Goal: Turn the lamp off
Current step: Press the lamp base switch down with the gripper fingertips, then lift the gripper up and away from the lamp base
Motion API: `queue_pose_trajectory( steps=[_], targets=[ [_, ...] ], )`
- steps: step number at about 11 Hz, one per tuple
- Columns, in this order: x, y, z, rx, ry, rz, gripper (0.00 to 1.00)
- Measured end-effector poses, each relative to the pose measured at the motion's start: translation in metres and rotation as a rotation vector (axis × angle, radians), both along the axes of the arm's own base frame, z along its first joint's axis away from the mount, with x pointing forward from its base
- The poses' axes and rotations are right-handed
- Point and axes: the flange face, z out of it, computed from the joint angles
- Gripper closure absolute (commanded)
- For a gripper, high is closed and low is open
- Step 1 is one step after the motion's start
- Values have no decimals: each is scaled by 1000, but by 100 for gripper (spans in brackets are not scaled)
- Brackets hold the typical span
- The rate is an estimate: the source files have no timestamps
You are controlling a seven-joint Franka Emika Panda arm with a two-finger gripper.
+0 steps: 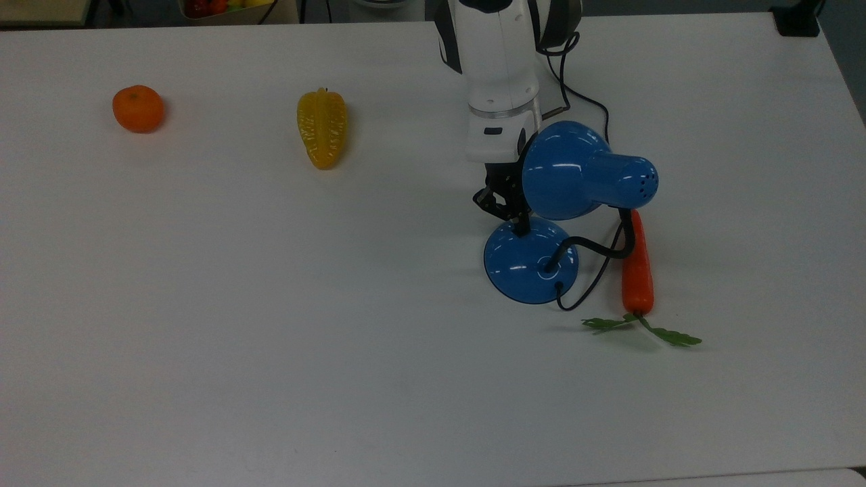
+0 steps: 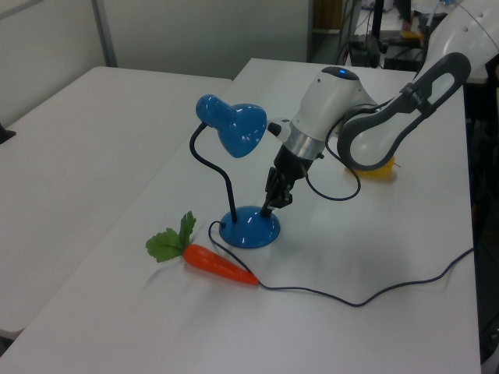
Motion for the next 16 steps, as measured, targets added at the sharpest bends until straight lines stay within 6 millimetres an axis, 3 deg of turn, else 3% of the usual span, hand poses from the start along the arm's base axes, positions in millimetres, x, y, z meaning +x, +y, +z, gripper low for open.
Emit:
queue_pose_trajectory(
  steps=[11, 16],
  targets=[
    [0, -1, -1, 5, 6, -17, 100],
    [-4, -11, -6, -7, 36, -27, 100]
  ],
)
